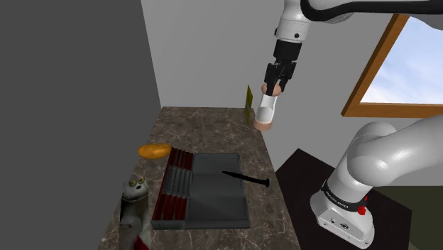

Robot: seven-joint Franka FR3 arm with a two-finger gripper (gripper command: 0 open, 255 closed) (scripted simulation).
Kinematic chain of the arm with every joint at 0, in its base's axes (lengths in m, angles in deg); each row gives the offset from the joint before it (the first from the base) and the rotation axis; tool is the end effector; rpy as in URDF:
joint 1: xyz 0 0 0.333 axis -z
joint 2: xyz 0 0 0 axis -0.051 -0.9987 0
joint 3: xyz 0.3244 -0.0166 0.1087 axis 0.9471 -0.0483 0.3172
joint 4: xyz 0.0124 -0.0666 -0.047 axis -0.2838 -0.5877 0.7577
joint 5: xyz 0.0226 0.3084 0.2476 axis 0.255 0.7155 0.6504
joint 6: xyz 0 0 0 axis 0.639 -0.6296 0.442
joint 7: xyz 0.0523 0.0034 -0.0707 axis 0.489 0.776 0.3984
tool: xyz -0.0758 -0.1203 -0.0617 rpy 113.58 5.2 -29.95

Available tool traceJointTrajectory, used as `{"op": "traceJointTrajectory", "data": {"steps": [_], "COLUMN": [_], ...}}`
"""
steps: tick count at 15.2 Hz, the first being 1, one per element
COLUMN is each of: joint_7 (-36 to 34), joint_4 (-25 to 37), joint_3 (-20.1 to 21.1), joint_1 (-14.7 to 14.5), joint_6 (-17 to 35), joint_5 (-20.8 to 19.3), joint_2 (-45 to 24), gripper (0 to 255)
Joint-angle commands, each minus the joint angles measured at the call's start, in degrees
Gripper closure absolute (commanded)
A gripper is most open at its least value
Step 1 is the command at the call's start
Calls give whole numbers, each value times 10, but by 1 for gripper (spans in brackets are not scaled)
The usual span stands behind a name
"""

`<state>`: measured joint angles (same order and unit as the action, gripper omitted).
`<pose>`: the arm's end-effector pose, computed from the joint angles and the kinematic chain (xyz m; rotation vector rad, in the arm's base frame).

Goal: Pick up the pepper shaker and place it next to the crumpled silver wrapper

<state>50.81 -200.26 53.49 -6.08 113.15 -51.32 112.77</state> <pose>0.3130 0.0388 0.5497 -3.0234 0.0425 0.0224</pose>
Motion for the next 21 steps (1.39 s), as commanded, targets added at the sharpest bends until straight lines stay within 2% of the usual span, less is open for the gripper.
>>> {"op": "traceJointTrajectory", "data": {"steps": [1,14,21], "joint_7": [-2,-12,-109], "joint_4": [18,137,126], "joint_3": [0,-3,80], "joint_1": [0,-1,-27], "joint_6": [-15,-104,-100], "joint_5": [0,-1,52], "joint_2": [-3,-33,-10], "gripper": [255,255,255]}}
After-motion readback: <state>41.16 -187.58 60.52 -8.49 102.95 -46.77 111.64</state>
